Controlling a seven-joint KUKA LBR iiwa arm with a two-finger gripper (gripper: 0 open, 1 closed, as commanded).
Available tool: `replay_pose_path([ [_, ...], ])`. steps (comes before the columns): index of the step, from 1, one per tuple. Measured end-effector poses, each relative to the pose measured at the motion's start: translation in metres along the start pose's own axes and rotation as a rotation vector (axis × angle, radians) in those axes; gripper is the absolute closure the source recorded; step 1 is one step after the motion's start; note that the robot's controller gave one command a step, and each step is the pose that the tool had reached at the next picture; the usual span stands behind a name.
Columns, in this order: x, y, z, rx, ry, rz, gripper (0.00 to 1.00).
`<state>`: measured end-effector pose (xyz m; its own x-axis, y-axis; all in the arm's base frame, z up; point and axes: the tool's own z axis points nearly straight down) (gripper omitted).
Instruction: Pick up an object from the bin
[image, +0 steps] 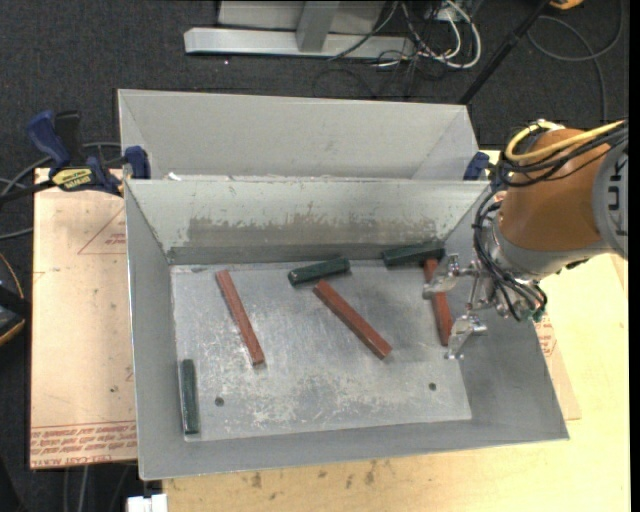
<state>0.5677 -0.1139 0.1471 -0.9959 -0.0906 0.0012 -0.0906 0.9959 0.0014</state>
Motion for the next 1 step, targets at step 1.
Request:
replay_pose_path([
  [1,0.0031,0.0154,0.013,0.001,-0.005,0.101,0.0],
])
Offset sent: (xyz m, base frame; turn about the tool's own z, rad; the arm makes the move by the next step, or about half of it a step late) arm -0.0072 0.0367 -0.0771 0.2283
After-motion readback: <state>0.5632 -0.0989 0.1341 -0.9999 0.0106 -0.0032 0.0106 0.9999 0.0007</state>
